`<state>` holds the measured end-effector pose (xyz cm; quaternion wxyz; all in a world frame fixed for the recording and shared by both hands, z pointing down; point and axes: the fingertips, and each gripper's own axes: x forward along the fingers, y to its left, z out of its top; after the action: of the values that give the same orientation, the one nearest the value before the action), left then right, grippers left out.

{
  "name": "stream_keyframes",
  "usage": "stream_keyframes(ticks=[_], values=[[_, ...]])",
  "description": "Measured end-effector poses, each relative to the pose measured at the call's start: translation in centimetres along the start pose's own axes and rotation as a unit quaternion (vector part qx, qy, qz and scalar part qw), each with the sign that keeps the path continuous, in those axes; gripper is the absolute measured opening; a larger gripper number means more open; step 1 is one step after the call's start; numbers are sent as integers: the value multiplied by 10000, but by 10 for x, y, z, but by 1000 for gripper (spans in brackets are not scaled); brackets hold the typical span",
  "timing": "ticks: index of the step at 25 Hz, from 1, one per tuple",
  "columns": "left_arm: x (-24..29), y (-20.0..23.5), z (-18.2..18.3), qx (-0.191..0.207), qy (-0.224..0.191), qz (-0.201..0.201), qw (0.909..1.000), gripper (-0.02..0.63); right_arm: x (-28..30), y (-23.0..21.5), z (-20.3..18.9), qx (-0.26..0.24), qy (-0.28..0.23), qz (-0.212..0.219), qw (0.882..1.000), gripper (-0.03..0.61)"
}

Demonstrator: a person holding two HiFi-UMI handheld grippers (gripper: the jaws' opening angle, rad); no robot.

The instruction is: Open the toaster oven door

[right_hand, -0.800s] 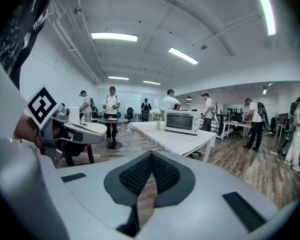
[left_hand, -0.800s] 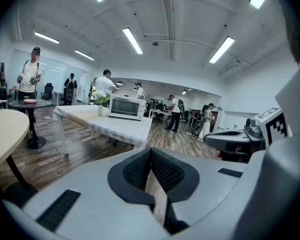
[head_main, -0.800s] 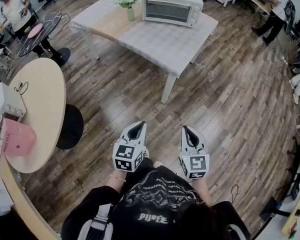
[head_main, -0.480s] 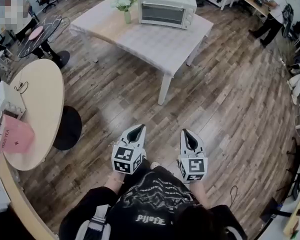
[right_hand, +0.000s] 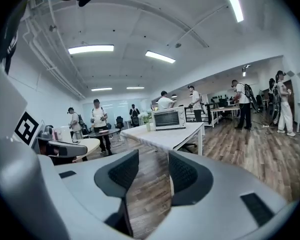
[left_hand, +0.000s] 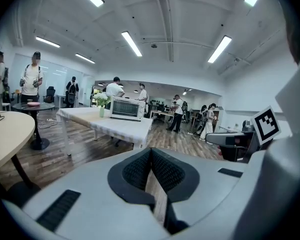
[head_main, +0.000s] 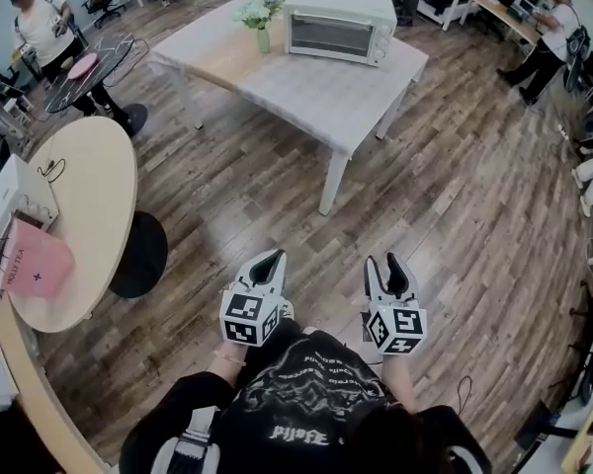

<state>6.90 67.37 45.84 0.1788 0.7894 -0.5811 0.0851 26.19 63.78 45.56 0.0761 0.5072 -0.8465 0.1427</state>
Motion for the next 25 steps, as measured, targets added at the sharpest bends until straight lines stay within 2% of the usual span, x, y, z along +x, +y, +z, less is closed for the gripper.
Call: stream_keyframes(ticks=[4, 9, 19, 25], values=[[-4, 23, 1, -113, 16, 131, 9998, 20, 10, 2, 7, 43, -38, -66, 10000, 227], [0, 40, 1, -127, -1, 119, 9998, 20, 27, 9, 10, 0, -57, -112, 9999, 227], [26, 78, 4, -89, 96, -198, 9997, 20, 64, 27, 9, -145, 64, -308, 9994, 232], [42, 87, 6, -52, 174, -370, 9992, 20, 72, 28, -2, -21, 214, -495, 9985, 232]])
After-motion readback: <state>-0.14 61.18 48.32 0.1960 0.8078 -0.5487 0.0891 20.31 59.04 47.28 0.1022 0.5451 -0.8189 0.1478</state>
